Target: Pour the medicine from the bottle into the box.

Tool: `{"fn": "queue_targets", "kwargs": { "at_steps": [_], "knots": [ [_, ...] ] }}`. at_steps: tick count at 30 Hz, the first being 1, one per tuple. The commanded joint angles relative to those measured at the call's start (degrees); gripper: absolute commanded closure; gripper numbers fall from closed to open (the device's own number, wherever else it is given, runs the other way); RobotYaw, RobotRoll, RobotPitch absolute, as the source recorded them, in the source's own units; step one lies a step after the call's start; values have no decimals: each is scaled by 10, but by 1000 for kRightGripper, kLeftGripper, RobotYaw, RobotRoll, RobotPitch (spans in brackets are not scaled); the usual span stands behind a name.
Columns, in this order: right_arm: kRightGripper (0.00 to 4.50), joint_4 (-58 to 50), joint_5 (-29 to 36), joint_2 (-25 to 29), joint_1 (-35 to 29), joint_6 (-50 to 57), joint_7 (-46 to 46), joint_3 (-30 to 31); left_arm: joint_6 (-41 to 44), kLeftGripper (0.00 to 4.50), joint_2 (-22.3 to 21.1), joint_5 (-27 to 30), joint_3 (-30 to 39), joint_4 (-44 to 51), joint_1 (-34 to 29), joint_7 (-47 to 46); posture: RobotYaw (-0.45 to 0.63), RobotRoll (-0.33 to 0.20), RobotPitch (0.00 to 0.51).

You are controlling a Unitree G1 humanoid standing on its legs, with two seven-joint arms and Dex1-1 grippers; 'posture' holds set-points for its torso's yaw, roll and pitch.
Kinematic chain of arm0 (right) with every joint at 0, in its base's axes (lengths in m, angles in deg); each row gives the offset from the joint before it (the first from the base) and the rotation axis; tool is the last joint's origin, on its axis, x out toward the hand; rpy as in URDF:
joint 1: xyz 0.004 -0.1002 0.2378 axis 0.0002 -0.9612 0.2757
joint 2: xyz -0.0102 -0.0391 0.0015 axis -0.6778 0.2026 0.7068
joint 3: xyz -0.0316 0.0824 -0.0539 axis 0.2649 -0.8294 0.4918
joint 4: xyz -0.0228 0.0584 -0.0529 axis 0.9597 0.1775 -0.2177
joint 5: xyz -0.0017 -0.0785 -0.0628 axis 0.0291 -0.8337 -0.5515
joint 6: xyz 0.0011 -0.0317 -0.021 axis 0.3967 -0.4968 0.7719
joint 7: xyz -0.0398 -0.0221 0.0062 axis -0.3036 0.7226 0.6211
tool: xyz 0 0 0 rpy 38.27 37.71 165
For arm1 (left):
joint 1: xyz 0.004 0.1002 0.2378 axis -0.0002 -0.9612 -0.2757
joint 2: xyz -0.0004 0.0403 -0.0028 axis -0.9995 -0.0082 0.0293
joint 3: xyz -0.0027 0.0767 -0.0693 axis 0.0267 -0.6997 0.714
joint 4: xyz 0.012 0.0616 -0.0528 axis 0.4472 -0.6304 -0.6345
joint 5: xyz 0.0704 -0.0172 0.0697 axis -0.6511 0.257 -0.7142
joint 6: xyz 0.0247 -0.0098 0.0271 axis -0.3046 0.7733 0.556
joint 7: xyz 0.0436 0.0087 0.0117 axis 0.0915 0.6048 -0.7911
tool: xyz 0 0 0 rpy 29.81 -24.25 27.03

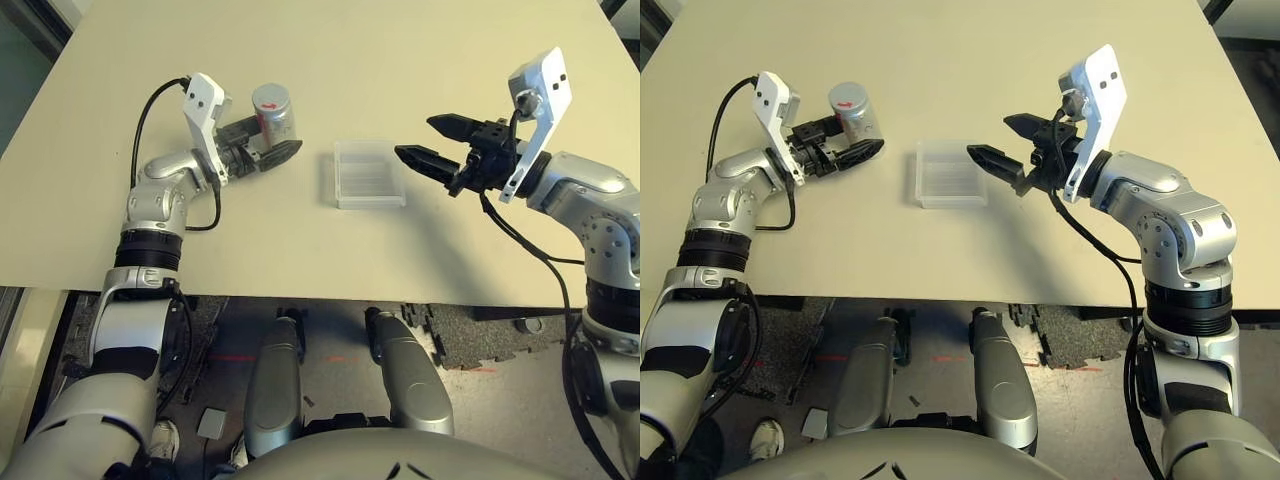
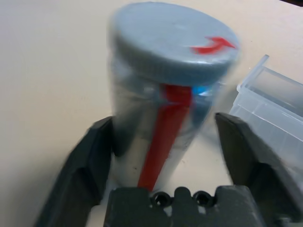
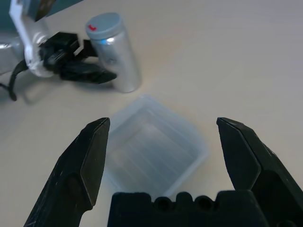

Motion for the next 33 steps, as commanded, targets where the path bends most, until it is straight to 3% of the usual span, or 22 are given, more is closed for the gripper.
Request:
{"fn": "queue_targets", "kwargs": {
  "at_steps": [1, 3, 10, 20, 33],
  "knots": [
    [0, 5, -9, 3, 8, -12, 6, 15, -4, 1654, 6, -10, -13, -4, 5, 13, -77, 0, 247],
    [0, 13, -15, -2, 13, -18, 6, 18, -3, 2057, 9, -10, -15, 3, 10, 14, -72, 0, 251],
    [0, 27, -23, -10, 29, -29, 3, 26, 5, 2057, 11, -7, -24, 19, 25, 23, -60, 0, 250],
    [0, 53, -25, -21, 100, -37, 10, 29, 51, 2057, 28, 7, -56, 66, 90, 82, -41, 0, 228],
    [0, 88, -37, -38, 172, -47, 11, 31, 29, 2058, 58, -15, -84, 20, 109, 116, -41, 0, 220]
  ]
}}
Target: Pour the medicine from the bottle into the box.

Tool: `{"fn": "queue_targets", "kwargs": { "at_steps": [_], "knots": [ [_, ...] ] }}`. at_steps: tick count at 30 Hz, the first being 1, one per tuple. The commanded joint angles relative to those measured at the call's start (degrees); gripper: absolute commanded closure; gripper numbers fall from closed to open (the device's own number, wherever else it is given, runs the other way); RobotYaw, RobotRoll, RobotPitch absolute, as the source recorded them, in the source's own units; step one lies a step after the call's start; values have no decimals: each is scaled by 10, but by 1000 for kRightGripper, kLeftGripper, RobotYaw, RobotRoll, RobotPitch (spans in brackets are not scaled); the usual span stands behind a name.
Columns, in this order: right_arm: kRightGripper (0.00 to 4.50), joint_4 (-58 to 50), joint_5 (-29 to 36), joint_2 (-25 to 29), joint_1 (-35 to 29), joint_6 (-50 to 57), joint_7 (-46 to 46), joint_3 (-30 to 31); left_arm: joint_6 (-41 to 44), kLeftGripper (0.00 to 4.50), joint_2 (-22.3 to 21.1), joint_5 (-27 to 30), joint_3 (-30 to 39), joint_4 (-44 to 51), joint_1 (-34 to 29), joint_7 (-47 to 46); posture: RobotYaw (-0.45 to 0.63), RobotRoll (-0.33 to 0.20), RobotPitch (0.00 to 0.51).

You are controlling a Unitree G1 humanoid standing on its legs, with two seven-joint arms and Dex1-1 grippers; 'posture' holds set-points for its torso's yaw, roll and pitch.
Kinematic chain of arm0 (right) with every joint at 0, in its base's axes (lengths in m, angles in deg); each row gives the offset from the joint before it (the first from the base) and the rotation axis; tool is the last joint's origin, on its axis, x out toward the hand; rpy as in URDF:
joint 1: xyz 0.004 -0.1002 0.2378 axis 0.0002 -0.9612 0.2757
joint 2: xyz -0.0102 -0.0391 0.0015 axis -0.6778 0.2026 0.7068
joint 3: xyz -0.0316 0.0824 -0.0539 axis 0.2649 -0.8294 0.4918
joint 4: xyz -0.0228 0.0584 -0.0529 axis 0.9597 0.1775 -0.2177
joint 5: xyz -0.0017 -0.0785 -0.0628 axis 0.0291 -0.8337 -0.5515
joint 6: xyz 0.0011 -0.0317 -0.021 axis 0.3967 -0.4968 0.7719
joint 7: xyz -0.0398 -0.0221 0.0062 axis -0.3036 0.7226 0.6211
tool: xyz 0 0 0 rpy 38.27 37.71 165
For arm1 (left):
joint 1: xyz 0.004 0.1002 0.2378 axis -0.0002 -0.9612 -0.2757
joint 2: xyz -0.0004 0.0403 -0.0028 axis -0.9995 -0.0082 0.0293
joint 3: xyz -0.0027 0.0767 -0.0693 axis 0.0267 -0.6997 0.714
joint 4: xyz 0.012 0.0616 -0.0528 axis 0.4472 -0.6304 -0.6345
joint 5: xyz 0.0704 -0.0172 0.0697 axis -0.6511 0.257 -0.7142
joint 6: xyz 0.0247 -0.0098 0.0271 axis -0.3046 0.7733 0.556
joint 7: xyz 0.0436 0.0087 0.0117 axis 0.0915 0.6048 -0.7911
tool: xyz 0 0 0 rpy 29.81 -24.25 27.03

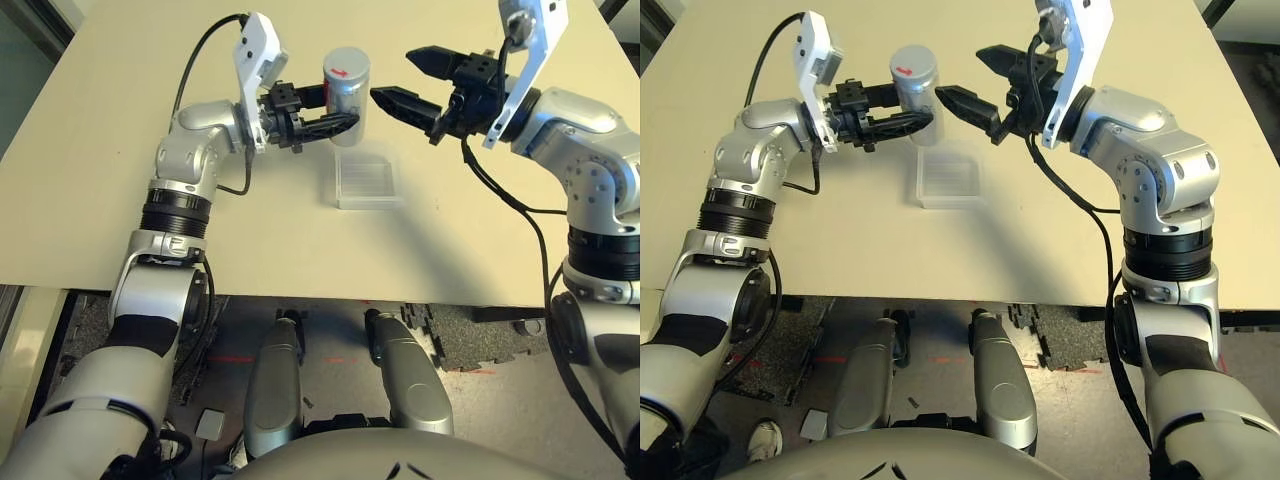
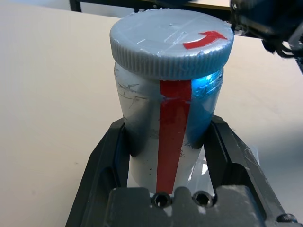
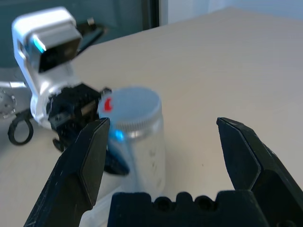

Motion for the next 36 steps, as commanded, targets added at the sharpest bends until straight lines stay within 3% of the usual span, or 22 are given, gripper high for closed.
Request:
{"fn": "queue_targets", "kwargs": {
  "at_steps": [1, 15, 32, 36],
  "knots": [
    [0, 1, -5, -3, 8, -6, 6, 12, -14, 2058, 6, -12, -11, -21, 4, 13, -42, 0, 221],
    [0, 0, -5, -2, 21, 13, 34, 48, -53, 2058, 18, -28, -13, -89, 40, 41, -48, 0, 232],
    [0, 13, -59, -23, 24, 3, 19, 73, -52, 2058, 25, -30, -15, -70, 29, 41, -51, 0, 225],
    [990, 12, -58, -30, 24, 11, 15, 70, -50, 2058, 25, -31, -16, -65, 25, 40, -51, 0, 226]
  ]
}}
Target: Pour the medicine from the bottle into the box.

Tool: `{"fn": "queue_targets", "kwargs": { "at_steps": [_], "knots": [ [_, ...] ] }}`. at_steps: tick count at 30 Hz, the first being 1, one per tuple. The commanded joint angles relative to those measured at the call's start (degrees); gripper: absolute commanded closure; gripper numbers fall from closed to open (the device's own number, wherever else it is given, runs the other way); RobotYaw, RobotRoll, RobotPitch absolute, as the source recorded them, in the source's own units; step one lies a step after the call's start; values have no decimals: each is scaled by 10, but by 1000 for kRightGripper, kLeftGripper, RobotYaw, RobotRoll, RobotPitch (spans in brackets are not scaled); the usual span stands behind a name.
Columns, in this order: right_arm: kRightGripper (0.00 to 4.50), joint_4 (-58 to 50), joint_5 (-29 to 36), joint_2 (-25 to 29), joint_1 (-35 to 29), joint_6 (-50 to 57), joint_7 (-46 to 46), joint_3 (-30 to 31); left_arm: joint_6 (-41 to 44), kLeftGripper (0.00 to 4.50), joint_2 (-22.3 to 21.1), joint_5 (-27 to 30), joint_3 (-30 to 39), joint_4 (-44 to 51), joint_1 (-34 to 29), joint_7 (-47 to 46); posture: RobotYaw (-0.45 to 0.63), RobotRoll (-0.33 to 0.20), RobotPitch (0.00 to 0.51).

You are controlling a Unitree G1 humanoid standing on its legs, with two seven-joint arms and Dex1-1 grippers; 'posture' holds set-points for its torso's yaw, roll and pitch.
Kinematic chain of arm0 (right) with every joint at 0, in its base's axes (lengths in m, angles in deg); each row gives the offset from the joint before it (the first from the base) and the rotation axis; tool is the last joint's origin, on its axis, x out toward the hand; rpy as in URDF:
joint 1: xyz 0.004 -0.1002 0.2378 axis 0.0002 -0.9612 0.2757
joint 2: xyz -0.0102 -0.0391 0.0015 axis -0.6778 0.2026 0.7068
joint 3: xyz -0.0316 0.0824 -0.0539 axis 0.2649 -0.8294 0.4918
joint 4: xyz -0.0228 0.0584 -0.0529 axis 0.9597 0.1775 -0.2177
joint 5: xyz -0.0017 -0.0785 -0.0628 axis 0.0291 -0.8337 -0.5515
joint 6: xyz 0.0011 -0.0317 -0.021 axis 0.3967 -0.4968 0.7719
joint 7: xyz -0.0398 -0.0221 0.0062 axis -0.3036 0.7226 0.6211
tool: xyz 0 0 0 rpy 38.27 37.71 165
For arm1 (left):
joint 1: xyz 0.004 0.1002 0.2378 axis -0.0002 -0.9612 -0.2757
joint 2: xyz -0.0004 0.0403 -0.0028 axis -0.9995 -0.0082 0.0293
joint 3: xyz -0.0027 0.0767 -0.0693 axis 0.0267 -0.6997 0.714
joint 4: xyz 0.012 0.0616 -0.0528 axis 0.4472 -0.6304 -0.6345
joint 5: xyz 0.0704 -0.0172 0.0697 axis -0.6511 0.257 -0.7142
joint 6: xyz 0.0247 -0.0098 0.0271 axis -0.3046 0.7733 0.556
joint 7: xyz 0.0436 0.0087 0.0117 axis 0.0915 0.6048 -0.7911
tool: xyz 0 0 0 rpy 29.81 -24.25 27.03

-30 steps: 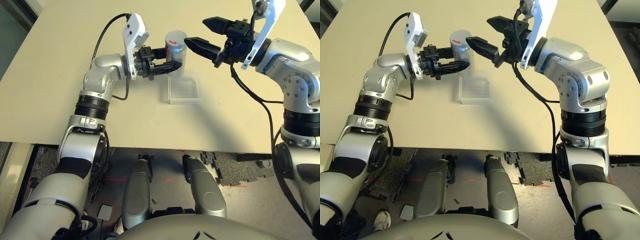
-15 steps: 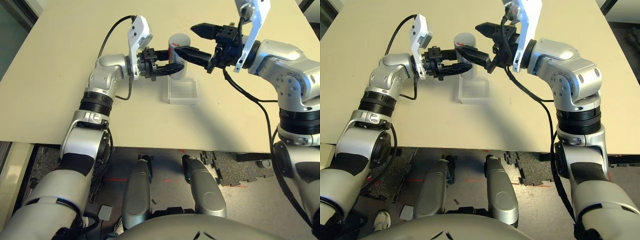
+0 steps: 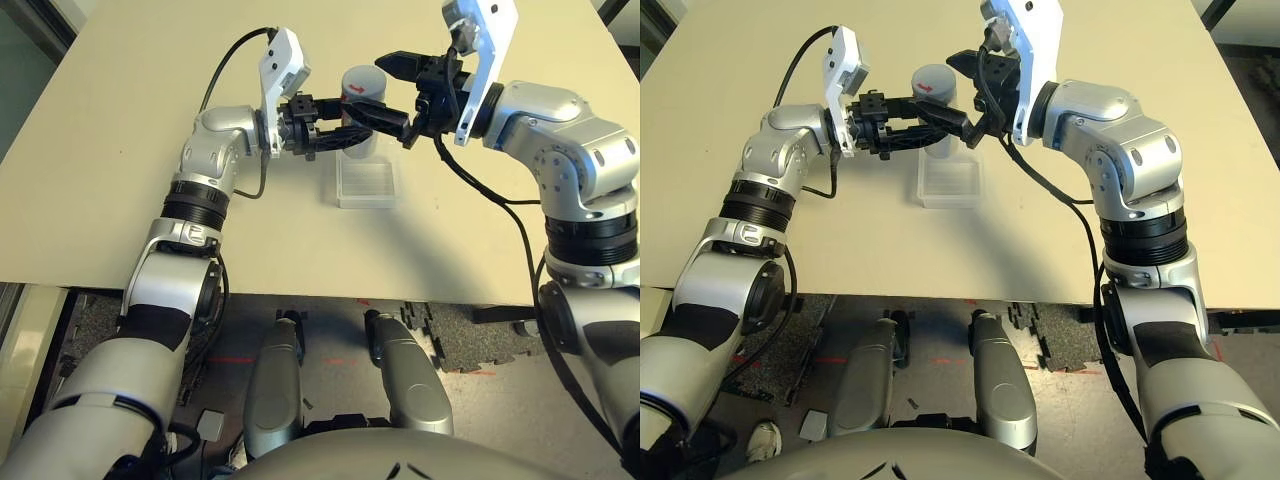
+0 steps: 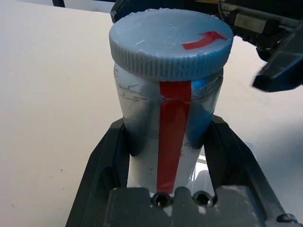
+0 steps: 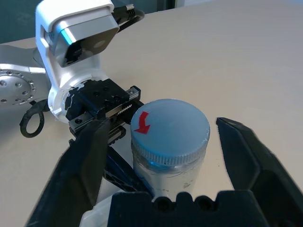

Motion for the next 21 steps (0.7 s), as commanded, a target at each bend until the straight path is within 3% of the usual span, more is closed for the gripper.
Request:
{"fn": "queue_targets", "kwargs": {
  "at_steps": [1, 3, 10, 21],
  "knots": [
    [1342, -7, 1, -4, -1, 9, -2, 3, 3, 2058, 2, -7, -8, 15, -11, 4, -49, 0, 227],
    [1924, -8, 3, -7, 0, 12, -4, 0, 5, 2058, 1, -8, -9, 19, -14, 3, -48, 0, 227],
    [1925, 6, 19, -18, 10, 16, 3, -22, 16, 2058, -2, -5, -11, 31, -18, 10, -45, 0, 230],
    [1926, 110, 32, 0, 43, -78, 188, -5, 108, 2058, -18, 25, -35, 165, -43, 58, -18, 0, 239]
  ]
}}
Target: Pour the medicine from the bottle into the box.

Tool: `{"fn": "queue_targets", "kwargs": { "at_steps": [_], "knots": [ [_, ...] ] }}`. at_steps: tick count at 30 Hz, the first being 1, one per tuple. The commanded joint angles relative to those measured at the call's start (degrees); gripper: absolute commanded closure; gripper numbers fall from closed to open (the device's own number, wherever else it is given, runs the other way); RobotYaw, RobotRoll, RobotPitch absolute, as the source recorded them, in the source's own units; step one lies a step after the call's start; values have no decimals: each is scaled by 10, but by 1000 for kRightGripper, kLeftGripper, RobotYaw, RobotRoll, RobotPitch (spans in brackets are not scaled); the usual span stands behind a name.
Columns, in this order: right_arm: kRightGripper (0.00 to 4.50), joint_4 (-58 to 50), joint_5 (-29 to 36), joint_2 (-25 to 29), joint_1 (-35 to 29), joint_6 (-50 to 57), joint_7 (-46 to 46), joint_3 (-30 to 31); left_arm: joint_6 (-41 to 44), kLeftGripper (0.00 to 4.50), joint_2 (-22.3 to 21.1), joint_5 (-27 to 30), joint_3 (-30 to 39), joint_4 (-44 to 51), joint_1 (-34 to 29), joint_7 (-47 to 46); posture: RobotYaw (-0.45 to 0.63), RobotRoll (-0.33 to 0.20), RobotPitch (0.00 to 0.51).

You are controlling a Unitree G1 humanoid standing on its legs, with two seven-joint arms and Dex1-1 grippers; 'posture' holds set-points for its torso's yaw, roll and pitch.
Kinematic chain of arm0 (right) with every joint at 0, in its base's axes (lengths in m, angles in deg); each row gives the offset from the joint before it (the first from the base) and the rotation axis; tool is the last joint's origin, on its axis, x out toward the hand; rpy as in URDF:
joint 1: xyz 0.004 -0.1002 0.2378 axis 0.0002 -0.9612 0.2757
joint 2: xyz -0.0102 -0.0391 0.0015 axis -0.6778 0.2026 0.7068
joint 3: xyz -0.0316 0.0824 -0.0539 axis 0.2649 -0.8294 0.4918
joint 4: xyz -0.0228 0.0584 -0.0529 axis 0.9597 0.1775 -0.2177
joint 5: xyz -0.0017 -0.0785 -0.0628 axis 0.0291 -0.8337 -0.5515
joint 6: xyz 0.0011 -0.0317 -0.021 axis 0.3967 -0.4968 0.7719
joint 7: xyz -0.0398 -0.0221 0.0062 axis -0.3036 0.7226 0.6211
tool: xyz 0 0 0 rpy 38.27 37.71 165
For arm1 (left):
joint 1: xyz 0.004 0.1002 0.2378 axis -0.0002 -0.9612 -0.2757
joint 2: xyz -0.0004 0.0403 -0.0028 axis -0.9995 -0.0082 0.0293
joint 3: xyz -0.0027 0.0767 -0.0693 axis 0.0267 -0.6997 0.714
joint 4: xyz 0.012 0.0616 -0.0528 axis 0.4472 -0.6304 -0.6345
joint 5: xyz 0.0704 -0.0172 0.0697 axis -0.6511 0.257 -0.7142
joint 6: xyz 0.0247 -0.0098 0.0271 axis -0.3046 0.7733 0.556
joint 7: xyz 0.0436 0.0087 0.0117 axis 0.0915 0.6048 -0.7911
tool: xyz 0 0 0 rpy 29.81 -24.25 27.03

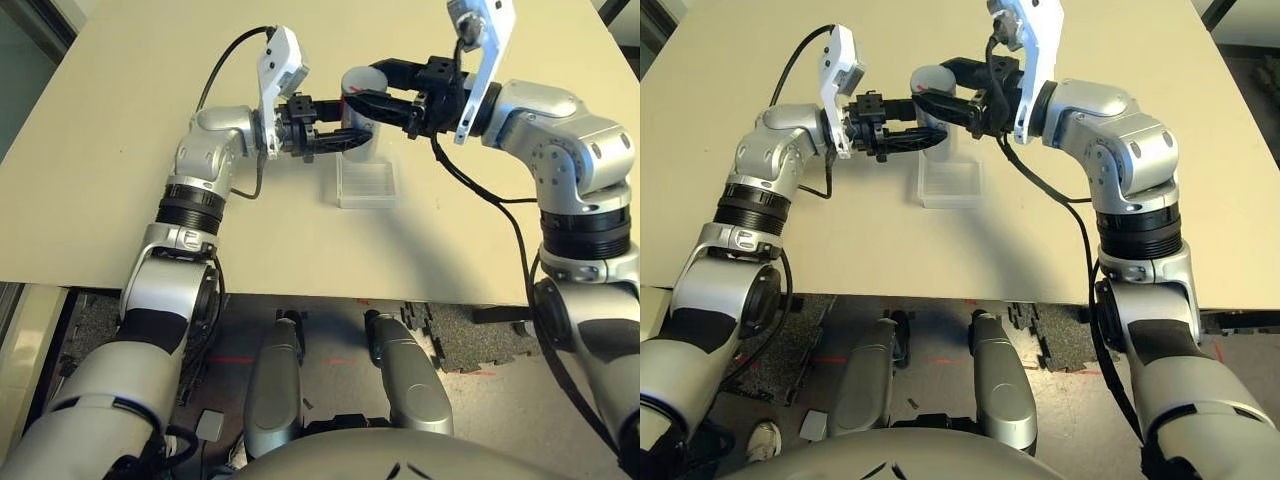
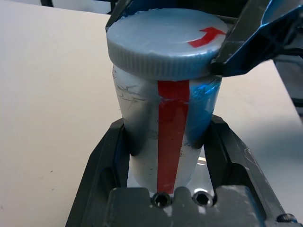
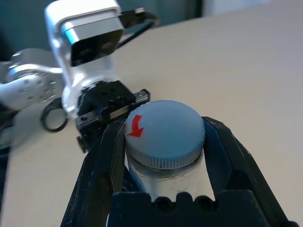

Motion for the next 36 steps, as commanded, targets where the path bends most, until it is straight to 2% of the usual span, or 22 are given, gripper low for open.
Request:
{"fn": "queue_targets", "kwargs": {
  "at_steps": [1, 12, 24, 25, 29, 36],
  "knots": [
    [1926, 39, 9, -5, 24, -36, 67, 18, 31, 2058, 2, 17, -32, 70, -17, 34, -18, 0, 239],
    [1925, 117, 3, -21, 61, -64, 162, 28, 101, 2059, -22, 40, -44, 183, -56, 43, 28, 0, 241],
    [1926, 128, -12, -22, 68, -63, 174, 28, 85, 2059, -21, 32, -39, 166, -49, 30, 33, 0, 243],
    [1181, 119, -13, -20, 68, -58, 167, 27, 79, 2059, -19, 29, -35, 155, -46, 25, 34, 0, 240],
    [0, 53, 3, -14, 71, 0, 109, 2, 46, 2060, -11, 15, -23, 103, -32, 4, 30, 0, 234],
    [0, -34, 17, -5, 42, 42, 47, -9, 5, 2061, -8, 10, -20, 41, -22, -6, 11, 0, 224]
  ]
}}
